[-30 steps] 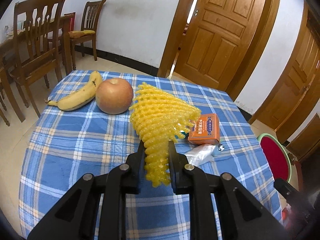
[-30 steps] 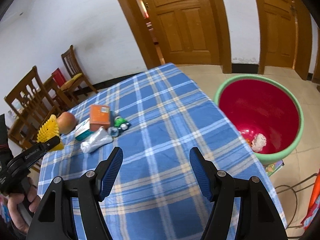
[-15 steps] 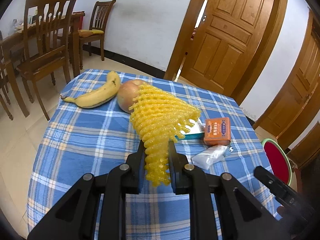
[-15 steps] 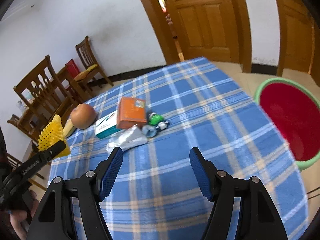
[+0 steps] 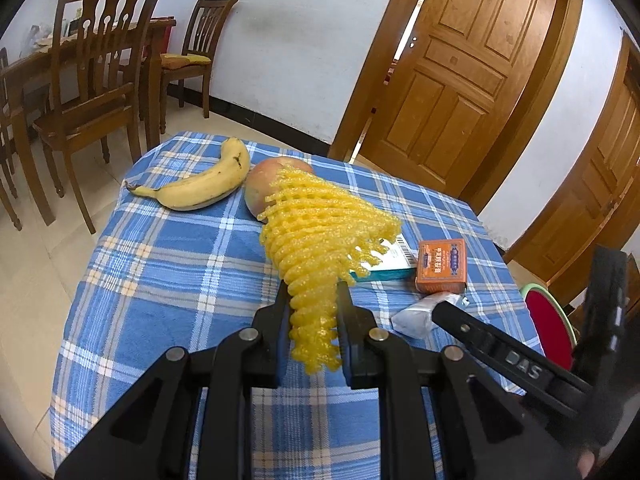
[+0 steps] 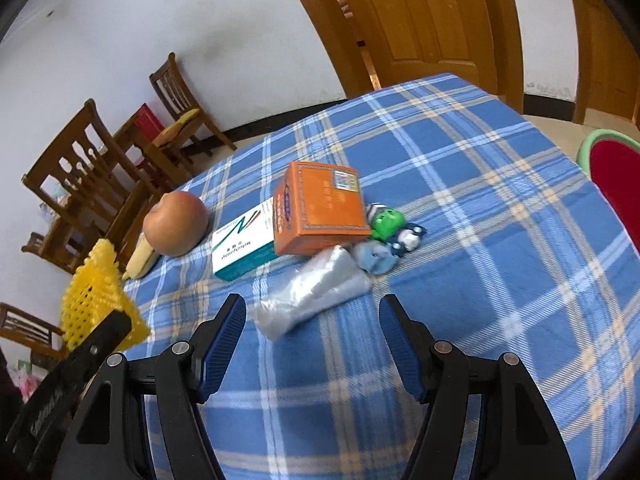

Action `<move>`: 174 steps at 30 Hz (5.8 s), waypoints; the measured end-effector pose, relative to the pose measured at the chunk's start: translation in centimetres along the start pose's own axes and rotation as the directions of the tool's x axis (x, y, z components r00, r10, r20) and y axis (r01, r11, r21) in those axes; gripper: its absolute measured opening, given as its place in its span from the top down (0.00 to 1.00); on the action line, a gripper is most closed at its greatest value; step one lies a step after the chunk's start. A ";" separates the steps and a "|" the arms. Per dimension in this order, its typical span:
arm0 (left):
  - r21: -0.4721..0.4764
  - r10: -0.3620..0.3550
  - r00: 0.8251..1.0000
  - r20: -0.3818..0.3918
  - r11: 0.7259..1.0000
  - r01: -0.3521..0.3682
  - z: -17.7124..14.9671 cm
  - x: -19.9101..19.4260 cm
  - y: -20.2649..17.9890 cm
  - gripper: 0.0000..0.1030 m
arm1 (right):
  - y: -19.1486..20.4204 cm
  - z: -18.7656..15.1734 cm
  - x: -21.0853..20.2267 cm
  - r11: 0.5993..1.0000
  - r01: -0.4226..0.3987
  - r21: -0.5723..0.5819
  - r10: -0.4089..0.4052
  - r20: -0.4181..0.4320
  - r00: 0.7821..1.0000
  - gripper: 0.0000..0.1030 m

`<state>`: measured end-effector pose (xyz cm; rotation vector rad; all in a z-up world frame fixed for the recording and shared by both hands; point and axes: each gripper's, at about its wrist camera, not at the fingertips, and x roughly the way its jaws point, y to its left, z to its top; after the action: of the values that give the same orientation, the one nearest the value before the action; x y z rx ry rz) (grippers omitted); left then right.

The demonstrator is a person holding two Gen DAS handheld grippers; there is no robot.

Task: Collect trash
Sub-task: 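Hold the foam net in the left tool while the right tool grasps the clear plastic bag, then carry the foam net and plastic bag over the red bin with both tools, then open the right tool over the bin while the left tool releases the foam net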

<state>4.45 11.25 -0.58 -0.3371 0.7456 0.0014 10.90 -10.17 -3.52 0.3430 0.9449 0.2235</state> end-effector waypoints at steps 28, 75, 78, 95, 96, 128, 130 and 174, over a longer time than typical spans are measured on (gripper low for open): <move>0.046 -0.055 0.998 -0.011 0.997 0.055 -0.7 -0.6 -2.6 0.81 | -2.5 -2.9 -3.9 0.996 -0.092 0.004 0.092 0.028 0.995 0.77; 0.256 -0.210 0.976 -0.066 0.941 0.220 -3.6 -3.2 -17.3 0.81 | -14.5 -5.0 -18.4 0.987 -0.072 0.144 0.031 0.270 0.962 0.78; 0.268 -0.215 0.974 -0.074 0.936 0.227 -3.7 -3.0 -18.1 0.81 | -15.2 -4.8 -18.6 0.985 -0.070 0.156 0.024 0.277 0.961 0.78; 0.340 -0.254 0.959 -0.127 0.897 0.282 -4.3 -0.6 -23.8 0.81 | -19.6 -4.5 -19.4 0.970 -0.049 0.236 -0.025 0.298 0.954 0.80; 0.343 -0.255 0.958 -0.132 0.895 0.286 -4.3 -0.3 -24.1 0.81 | -20.0 -4.5 -19.3 0.969 -0.049 0.242 -0.026 0.298 0.954 0.80; 0.487 -0.255 0.931 -0.260 0.798 0.355 -6.5 6.3 -34.4 0.81 | -31.3 -1.5 -17.4 0.907 0.036 0.420 -0.172 0.290 0.941 0.80; 0.495 -0.256 0.928 -0.270 0.790 0.362 -6.7 6.9 -35.2 0.81 | -31.7 -1.4 -17.3 0.904 0.045 0.426 -0.181 0.284 0.942 0.80; 0.496 -0.244 0.920 -0.305 0.784 0.373 -9.0 7.8 -37.3 0.50 | -32.7 -2.4 -19.8 0.890 0.016 0.456 -0.184 0.328 0.927 0.50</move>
<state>8.71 -27.71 -0.71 0.0998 0.8726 -0.5693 -1.09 -46.54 -2.40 0.7317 0.6332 -0.1607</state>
